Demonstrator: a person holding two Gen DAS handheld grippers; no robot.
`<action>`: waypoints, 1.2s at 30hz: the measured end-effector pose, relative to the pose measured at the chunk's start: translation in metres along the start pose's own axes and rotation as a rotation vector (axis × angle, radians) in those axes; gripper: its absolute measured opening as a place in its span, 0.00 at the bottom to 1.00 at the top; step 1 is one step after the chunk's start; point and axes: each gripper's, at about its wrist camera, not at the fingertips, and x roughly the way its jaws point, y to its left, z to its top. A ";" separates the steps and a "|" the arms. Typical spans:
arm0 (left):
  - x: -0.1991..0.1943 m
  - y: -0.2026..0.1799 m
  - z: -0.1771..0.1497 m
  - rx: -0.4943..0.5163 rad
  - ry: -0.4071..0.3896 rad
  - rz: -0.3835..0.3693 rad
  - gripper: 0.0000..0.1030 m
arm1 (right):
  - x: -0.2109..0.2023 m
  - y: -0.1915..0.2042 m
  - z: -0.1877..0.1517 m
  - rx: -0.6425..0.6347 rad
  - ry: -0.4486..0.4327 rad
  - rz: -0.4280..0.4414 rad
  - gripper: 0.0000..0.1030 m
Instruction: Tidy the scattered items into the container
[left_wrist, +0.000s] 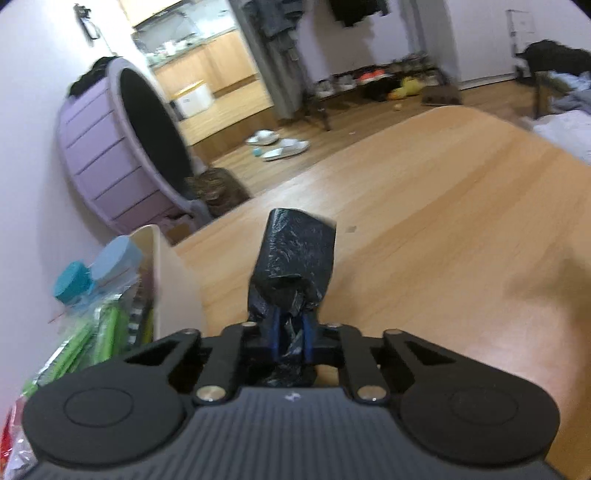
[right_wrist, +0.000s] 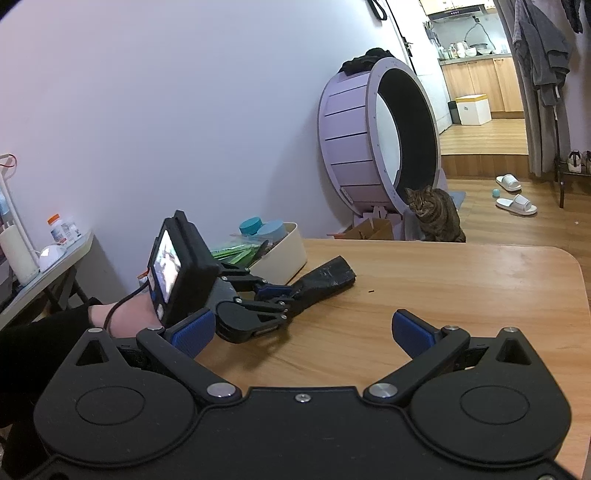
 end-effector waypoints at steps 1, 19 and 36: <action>-0.001 -0.001 -0.001 -0.007 0.016 -0.054 0.04 | 0.000 0.000 0.000 0.000 0.000 0.000 1.00; -0.054 -0.003 -0.014 -0.031 -0.075 -0.117 0.26 | -0.003 0.000 0.001 0.001 -0.006 -0.002 1.00; 0.006 0.008 0.001 -0.038 0.095 -0.028 0.46 | -0.002 0.001 0.000 -0.003 0.000 0.006 1.00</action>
